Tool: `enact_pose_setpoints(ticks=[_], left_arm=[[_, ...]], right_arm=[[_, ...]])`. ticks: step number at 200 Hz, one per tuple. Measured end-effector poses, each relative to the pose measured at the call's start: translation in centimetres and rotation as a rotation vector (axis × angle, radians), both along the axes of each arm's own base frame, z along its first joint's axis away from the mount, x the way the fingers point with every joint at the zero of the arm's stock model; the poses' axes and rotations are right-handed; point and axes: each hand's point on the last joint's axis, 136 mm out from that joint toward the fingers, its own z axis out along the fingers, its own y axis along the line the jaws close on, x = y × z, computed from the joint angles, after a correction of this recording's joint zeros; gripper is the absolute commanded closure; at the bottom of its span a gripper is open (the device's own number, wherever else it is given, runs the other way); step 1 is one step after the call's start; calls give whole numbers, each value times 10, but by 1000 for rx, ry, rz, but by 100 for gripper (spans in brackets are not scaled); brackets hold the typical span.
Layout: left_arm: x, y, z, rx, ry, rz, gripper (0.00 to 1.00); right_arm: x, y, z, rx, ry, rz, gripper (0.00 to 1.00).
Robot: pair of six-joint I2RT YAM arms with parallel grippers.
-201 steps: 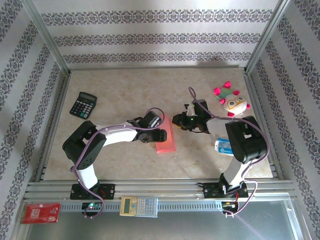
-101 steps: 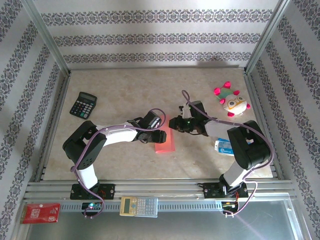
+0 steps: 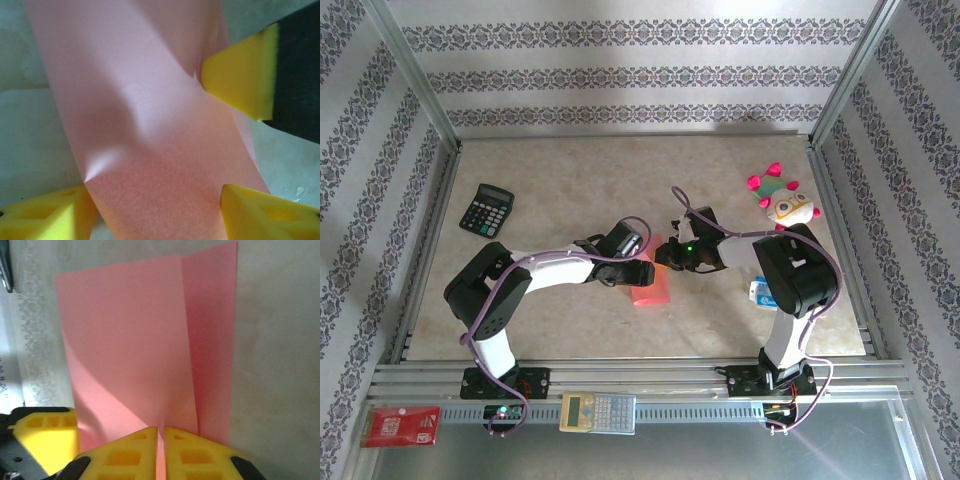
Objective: Fold a paper plane with a square sheet of paper (pick it up from the middle)
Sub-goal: First fold in half a square sheet of paper at the center of the table.
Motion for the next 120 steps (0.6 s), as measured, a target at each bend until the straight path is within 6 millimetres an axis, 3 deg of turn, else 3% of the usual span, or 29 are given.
enact_pose_setpoints(ticks=[31,84,120], left_arm=[[1,5,4,8,-17,17,32],[3,9,5,6,-17,48,42],[4,7,-4,26,3,59,47]], right_arm=[[1,-2,-2,-13,-1,1,91],[1,-3,-2,-24,-3,4,92],[1,-2,0,-18,-1,-3,85]])
